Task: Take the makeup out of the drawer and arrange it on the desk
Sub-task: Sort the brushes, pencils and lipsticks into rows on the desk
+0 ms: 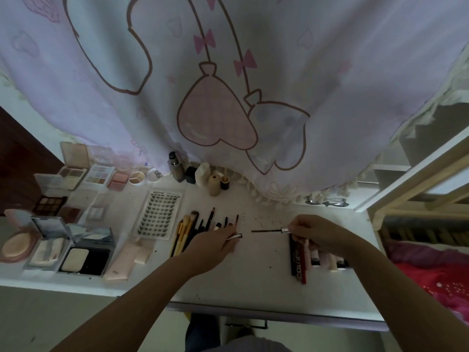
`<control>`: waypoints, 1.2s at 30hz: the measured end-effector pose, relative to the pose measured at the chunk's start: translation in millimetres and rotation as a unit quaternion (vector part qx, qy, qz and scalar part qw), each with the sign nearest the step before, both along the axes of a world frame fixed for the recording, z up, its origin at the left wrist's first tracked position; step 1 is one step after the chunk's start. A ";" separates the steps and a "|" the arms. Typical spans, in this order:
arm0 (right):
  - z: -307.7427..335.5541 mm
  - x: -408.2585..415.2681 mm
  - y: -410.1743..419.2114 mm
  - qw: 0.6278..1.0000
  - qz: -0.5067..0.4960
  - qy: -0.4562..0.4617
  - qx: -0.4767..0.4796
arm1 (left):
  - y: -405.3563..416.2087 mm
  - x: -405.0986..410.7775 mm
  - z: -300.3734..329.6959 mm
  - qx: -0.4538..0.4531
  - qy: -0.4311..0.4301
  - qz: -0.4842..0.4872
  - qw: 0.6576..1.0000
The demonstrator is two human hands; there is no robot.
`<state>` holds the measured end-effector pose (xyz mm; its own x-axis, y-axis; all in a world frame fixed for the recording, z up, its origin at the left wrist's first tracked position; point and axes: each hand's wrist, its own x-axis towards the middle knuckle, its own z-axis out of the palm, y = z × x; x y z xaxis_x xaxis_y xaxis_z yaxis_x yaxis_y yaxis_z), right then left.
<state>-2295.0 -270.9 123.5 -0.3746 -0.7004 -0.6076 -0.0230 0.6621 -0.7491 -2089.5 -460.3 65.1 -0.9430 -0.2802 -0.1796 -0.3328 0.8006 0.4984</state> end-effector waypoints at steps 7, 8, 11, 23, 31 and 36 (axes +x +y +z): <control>-37.6 26.7 10.0 0.981 -0.166 -0.103 0.018 | 31.4 -20.3 -20.0 0.227 -0.039 0.157 0.960; -43.1 35.8 8.1 0.974 -0.197 -0.116 0.008 | 36.9 -24.8 -22.1 0.230 -0.029 0.192 0.954; -60.9 62.4 -1.4 0.952 -0.273 -0.135 0.011 | 45.0 -39.2 -25.2 0.211 -0.018 0.276 0.938; -99.1 94.9 -61.8 0.952 0.017 0.235 0.193 | 24.1 -60.5 -45.1 -0.179 -0.098 0.119 0.972; -106.7 97.1 -79.9 0.924 0.095 0.318 0.191 | 12.0 -56.3 -57.5 -0.188 -0.089 0.081 0.975; -98.2 90.3 -78.1 0.925 0.130 0.314 0.171 | 17.8 -59.3 -38.8 -0.201 -0.015 0.096 0.975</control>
